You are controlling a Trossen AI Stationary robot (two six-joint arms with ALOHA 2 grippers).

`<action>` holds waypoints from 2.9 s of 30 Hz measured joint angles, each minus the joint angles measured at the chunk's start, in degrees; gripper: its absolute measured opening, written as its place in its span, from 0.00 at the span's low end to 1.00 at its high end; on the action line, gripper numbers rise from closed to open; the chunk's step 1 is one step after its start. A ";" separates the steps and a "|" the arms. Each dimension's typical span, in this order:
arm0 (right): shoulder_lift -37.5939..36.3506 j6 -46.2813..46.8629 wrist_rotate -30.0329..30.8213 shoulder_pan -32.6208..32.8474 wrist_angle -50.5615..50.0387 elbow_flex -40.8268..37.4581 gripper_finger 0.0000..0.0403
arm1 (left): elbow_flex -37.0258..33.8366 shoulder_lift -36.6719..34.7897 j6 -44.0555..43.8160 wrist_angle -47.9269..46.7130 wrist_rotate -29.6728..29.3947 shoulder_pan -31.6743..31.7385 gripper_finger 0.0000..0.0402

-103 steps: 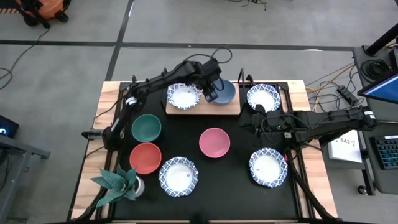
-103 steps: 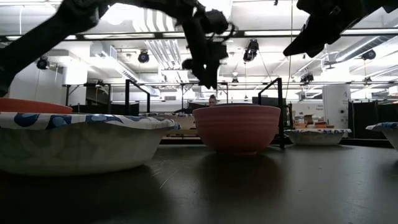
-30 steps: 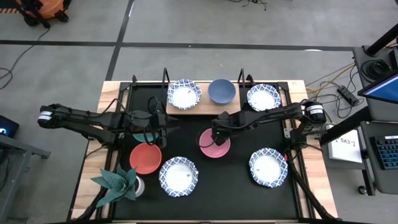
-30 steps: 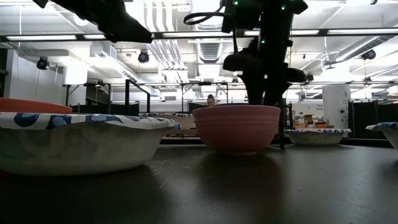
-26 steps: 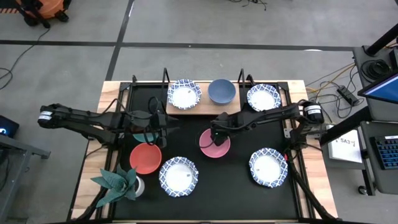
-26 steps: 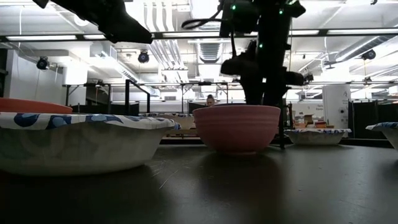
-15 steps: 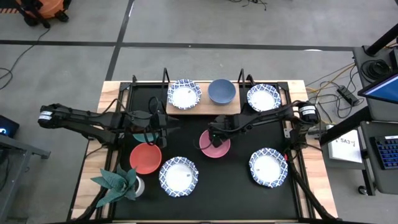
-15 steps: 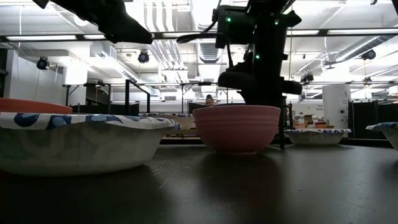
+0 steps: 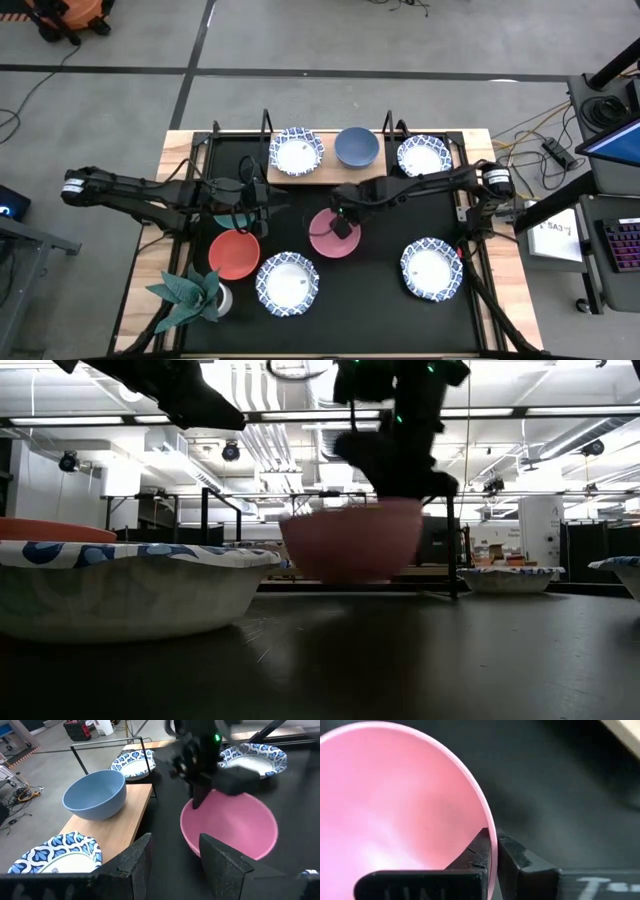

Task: Place and stack bowls onto a shelf
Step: Stack the pink bowl on top of the blue bowl on the shelf

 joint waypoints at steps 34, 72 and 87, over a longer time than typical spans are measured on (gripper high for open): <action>-0.40 -31.74 -3.15 -38.59 -15.35 23.49 0.02 | 0.02 -0.02 1.11 -0.02 0.00 0.00 0.36; 3.44 -33.17 -3.00 -38.26 -12.11 22.76 0.32 | 0.00 -0.04 1.77 -0.04 0.00 0.00 0.36; -0.38 -32.17 -0.34 -34.41 -4.15 23.25 0.24 | 0.00 -0.04 2.16 -0.04 -0.85 0.00 0.36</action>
